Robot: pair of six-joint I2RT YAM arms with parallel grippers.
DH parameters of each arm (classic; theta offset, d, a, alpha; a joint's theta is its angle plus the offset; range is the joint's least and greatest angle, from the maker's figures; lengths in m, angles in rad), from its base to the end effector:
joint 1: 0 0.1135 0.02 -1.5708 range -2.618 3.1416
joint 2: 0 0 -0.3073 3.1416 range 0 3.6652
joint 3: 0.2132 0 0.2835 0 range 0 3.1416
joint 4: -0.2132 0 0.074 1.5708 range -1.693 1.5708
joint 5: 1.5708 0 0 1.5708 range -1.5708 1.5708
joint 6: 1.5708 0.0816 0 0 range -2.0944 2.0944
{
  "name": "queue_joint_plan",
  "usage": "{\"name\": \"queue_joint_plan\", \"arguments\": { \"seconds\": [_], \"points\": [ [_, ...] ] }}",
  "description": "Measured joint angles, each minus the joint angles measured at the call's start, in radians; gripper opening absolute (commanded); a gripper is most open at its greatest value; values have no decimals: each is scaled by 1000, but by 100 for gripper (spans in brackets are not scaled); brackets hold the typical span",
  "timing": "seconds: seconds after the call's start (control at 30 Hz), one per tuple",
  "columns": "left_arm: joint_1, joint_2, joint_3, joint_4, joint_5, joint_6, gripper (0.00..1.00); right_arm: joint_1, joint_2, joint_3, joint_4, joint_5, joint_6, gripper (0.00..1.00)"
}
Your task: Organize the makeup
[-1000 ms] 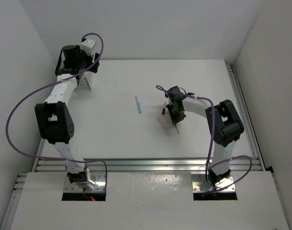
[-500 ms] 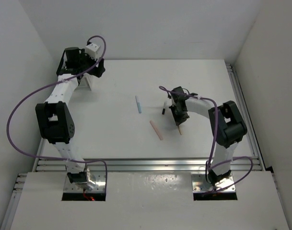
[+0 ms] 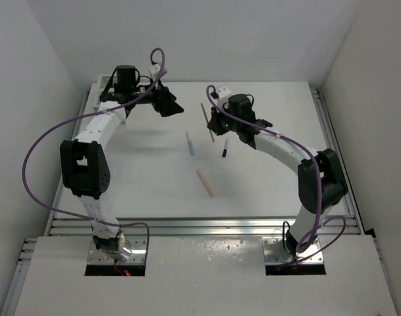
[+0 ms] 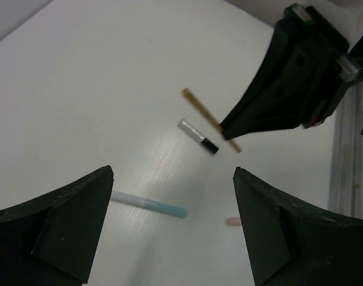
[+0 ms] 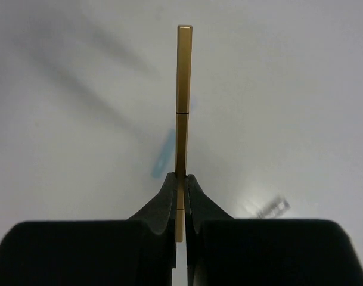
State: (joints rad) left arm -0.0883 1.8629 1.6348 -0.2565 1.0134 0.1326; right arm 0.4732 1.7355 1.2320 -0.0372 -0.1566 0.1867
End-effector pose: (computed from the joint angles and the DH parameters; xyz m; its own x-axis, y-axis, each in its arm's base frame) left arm 0.4876 -0.1127 0.3490 -0.3549 0.1016 -0.9294 0.8490 0.4512 -0.2749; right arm 0.4166 0.2276 0.2559 -0.5559 -0.0786 -0.8276 -0.4742 0.8476 0.2380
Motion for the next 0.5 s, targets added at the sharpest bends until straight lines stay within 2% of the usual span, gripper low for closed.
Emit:
{"name": "queue_joint_plan", "arguments": {
  "seconds": [0.23,0.3,0.37,0.5],
  "points": [
    [-38,-1,-37,157,60,-217,87,49,105,92,275,-115,69,0],
    [-38,-1,-55,179,54,-257,84,55,129,111,306,-135,85,0],
    [-40,-1,-64,198,47,-295,76,60,144,120,330,-147,102,0],
    [-43,-1,-69,231,24,-328,71,68,146,120,364,-171,123,0]
  ]
}}
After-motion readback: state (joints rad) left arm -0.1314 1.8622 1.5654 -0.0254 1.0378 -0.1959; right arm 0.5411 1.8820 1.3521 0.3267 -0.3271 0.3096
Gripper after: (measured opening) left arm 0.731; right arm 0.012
